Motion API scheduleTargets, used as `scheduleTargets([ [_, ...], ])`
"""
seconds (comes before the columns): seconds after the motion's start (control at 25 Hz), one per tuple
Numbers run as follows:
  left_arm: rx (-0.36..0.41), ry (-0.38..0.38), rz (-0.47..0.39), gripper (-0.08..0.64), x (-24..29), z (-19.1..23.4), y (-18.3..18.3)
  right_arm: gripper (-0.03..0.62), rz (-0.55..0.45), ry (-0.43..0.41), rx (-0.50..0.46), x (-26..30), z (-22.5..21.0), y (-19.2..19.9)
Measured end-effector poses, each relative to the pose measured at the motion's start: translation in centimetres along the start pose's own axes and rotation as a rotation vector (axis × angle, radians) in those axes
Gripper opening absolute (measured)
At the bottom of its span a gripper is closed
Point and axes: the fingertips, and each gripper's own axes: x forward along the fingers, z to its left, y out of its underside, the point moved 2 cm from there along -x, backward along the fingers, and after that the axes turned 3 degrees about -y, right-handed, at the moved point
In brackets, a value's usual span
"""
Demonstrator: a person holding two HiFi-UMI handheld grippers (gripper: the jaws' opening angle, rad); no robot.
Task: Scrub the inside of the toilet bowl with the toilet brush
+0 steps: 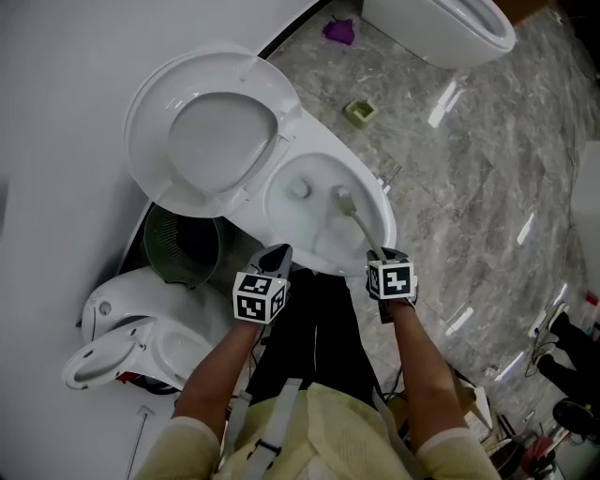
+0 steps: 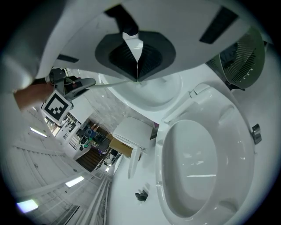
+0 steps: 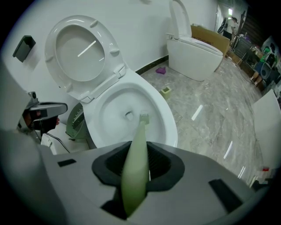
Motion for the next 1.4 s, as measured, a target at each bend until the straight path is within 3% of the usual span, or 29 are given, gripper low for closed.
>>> scheduleTargets([
  [0.48, -0.018, 0.008, -0.007, 0.014, -0.2, -1.3, 0.7, 0.104, 0.116, 0.021, -0.035, -1.2, 1.3, 3.4],
  [0.6, -0.028, -0.001, -0.007, 0.014, -0.4, -1.0, 1.1, 0.104, 0.162, -0.012, -0.042, -0.5, 2.1, 5.2],
  [0.76, -0.046, -0.014, -0.010, 0.014, -0.8, -0.6, 1.5, 0.104, 0.148, -0.042, -0.136, -0.6, 4.0, 4.5],
  [0.96, -0.068, -0.029, -0.012, 0.014, -1.4, 0.0, 2.2, 0.104, 0.203, -0.134, -0.098, 0.3, 6.3, 5.6],
  [1.4, -0.118, -0.052, -0.029, 0.014, -2.4, 0.7, 3.1, 0.104, 0.175, -0.242, -0.130, 2.9, 12.0, 1.6],
])
